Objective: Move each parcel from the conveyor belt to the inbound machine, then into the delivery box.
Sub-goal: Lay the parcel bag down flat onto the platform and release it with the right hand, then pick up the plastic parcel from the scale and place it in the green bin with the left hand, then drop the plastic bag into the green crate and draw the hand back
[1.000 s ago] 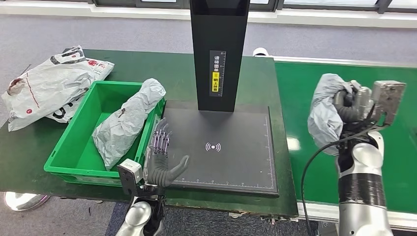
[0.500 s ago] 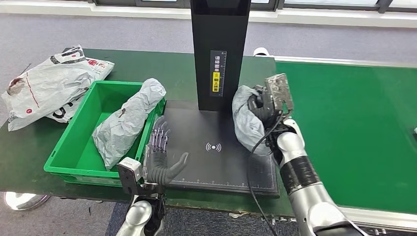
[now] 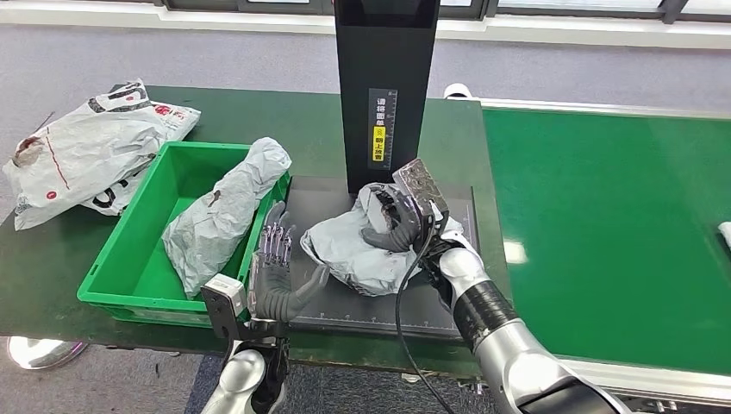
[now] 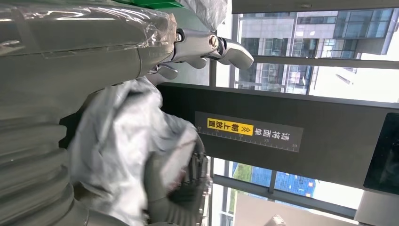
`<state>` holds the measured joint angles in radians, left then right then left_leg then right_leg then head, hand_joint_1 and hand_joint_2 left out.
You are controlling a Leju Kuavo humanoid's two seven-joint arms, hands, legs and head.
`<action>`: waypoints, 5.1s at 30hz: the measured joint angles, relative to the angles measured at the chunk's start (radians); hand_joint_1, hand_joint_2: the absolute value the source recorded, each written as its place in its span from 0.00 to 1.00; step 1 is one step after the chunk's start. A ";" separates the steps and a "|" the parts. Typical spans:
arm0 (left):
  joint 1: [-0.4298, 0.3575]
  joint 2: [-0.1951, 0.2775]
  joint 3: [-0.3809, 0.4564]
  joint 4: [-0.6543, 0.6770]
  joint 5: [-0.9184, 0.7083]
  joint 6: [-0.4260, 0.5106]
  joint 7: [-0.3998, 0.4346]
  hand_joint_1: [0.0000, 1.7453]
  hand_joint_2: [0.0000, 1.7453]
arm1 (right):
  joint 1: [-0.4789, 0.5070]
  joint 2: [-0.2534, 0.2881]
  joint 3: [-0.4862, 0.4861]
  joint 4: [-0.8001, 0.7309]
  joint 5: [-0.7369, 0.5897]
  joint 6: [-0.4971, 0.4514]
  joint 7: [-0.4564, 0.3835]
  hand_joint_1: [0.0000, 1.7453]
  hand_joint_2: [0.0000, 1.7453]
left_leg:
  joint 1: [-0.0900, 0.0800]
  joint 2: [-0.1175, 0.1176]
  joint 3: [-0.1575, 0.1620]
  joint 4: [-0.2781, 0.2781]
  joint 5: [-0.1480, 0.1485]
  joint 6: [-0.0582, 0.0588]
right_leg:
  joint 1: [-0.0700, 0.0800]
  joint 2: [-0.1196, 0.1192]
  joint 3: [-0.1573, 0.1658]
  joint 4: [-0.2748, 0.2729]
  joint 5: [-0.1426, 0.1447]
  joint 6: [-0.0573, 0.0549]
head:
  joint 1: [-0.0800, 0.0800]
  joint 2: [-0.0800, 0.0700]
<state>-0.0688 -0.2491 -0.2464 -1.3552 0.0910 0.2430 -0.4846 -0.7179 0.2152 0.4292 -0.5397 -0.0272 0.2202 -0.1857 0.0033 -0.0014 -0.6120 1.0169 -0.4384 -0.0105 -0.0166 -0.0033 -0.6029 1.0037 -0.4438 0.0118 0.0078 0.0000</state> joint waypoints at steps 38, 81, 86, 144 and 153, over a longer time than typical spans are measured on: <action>-0.010 0.022 0.036 0.017 -0.030 0.021 -0.026 0.00 1.00 | 0.193 -0.211 0.032 -0.916 0.058 -0.037 -0.167 0.00 1.00 | 0.000 0.000 0.000 0.000 -0.001 0.000 | 0.000 0.001 0.000 -0.001 0.000 0.000 | 0.000 0.000; -0.609 -0.054 -0.348 0.752 -1.234 -0.353 0.368 0.21 1.00 | 0.469 -0.013 -0.167 -0.839 -0.082 -0.003 -0.119 0.00 1.00 | 0.000 -0.001 0.001 0.001 -0.001 0.000 | 0.000 0.000 0.001 -0.001 0.000 0.000 | 0.000 0.000; -0.660 -0.067 -0.378 0.839 -1.208 -0.374 0.348 1.00 1.00 | 0.494 -0.005 -0.185 -0.884 -0.078 -0.003 -0.099 0.00 1.00 | 0.000 -0.001 0.002 0.000 -0.001 0.000 | 0.000 0.000 0.002 -0.001 0.000 0.000 | 0.000 0.000; -0.673 0.212 0.034 -0.014 -1.508 0.301 0.679 1.00 1.00 | 0.808 -0.009 -0.240 -1.238 -0.065 -0.184 -0.106 0.00 1.00 | 0.000 0.001 0.001 0.000 -0.001 -0.001 | 0.000 0.001 0.000 0.000 -0.001 -0.001 | 0.000 0.000; -0.652 0.244 0.056 0.267 -1.615 0.170 0.756 1.00 1.00 | 0.800 -0.013 -0.240 -1.201 -0.030 -0.066 -0.106 0.00 1.00 | 0.000 0.001 0.001 0.000 -0.001 -0.001 | 0.000 0.001 0.000 0.000 -0.001 -0.001 | 0.000 0.000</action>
<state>-0.7206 -0.0050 -0.1900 -1.0880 -1.5236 0.4135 0.2710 0.0819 0.2022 0.1890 -1.7411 -0.0571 0.1539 -0.2918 0.0035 -0.0001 -0.6110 1.0166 -0.4390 -0.0115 -0.0164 -0.0019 -0.6032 1.0040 -0.4447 0.0107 0.0076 0.0000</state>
